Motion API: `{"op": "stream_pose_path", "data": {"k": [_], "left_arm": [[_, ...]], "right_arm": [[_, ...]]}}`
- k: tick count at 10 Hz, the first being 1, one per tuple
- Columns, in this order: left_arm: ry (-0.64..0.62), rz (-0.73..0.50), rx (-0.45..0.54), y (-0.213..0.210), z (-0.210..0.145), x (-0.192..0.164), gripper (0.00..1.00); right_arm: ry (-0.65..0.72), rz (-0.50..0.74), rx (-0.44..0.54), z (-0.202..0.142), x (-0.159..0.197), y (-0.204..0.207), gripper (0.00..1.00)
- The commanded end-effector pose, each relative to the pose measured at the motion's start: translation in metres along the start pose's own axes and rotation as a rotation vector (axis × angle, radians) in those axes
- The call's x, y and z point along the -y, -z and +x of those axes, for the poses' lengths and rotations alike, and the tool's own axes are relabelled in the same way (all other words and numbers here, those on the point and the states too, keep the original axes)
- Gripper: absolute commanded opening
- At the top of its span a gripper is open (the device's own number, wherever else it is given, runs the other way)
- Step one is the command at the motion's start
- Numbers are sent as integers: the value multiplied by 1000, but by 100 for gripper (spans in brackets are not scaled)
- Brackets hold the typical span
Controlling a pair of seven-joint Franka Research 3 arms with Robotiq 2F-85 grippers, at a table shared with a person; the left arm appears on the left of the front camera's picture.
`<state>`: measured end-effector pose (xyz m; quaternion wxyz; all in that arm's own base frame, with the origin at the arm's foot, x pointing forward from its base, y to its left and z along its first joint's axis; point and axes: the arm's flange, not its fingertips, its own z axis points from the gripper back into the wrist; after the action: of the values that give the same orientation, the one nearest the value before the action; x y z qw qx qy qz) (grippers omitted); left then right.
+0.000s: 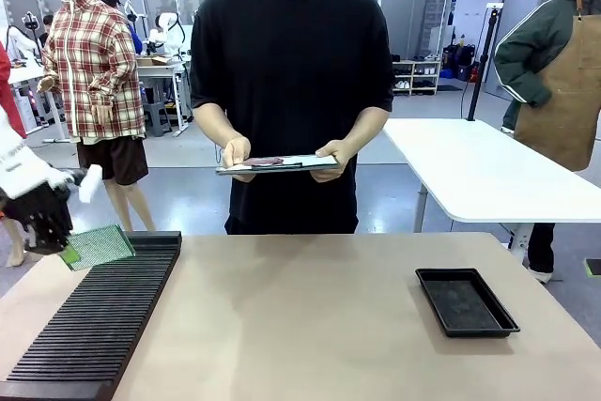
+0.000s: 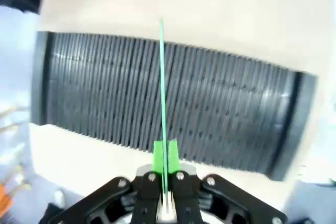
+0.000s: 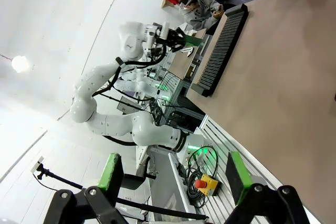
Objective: Inspect the PCB.
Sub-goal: Pick up the Blank PCB and present it to the human.
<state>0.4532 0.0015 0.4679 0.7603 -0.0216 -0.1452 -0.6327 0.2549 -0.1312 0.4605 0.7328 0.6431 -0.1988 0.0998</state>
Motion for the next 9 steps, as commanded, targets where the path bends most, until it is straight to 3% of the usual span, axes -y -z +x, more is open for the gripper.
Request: {"op": "stream_pose_path", "data": {"k": [1, 2, 3, 4, 5, 9], "left_arm": [[-188, -217, 203, -10, -12, -14, 0], [-325, -294, 290, -6, -11, -15, 0], [-379, -325, 332, 2, -5, -12, 0], [-360, -324, 300, 9, 1, -11, 0], [-243, -283, 268, -7, -12, 2, 0], [-243, -283, 268, -7, -12, 2, 0]], "right_arm": [[-18, 11, 4, 0, -1, -2, 100], [-18, 11, 4, 0, -1, -2, 100], [-18, 11, 4, 0, -1, -2, 100], [-18, 11, 4, 0, -1, -2, 100], [-18, 11, 4, 0, -1, -2, 100], [-18, 11, 4, 0, -1, -2, 100]]}}
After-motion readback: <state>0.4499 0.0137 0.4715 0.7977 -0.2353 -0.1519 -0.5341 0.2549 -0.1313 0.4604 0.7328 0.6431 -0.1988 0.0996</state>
